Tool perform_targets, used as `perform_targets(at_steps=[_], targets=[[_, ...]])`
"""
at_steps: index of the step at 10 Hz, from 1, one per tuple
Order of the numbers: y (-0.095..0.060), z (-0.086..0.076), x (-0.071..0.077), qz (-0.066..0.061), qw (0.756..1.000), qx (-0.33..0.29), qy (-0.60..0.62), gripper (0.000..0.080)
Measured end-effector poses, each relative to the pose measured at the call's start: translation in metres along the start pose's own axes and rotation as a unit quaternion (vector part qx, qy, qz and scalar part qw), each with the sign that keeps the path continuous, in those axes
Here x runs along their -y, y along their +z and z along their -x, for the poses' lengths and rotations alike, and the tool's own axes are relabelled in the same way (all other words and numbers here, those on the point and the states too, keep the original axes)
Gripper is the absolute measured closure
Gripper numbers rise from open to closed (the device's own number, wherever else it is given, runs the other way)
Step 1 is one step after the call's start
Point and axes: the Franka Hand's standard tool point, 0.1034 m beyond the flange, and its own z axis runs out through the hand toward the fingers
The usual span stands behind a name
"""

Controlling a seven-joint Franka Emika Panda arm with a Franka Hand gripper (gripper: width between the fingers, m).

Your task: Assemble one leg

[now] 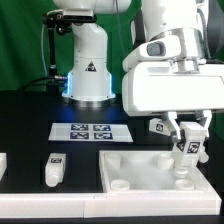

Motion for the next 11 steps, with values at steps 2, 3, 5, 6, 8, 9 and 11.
perform_targets(at_steps=[2, 3, 5, 6, 8, 9, 11], targets=[[0.002, 0.021, -0.005, 0.001, 1.0, 0.003, 0.008, 0.0512], [0.005, 0.032, 0.006, -0.009, 1.0, 0.007, 0.015, 0.0512], [0.009, 0.037, -0.001, -0.016, 1.0, 0.012, 0.019, 0.0512], [0.008, 0.034, -0.007, -0.02, 0.999, 0.012, 0.028, 0.0512], [0.009, 0.031, -0.002, -0.023, 0.999, 0.01, 0.03, 0.0512], [0.01, 0.029, -0.001, -0.023, 0.999, 0.009, 0.03, 0.0512], [0.013, 0.028, 0.012, -0.029, 0.999, 0.01, 0.032, 0.0512]])
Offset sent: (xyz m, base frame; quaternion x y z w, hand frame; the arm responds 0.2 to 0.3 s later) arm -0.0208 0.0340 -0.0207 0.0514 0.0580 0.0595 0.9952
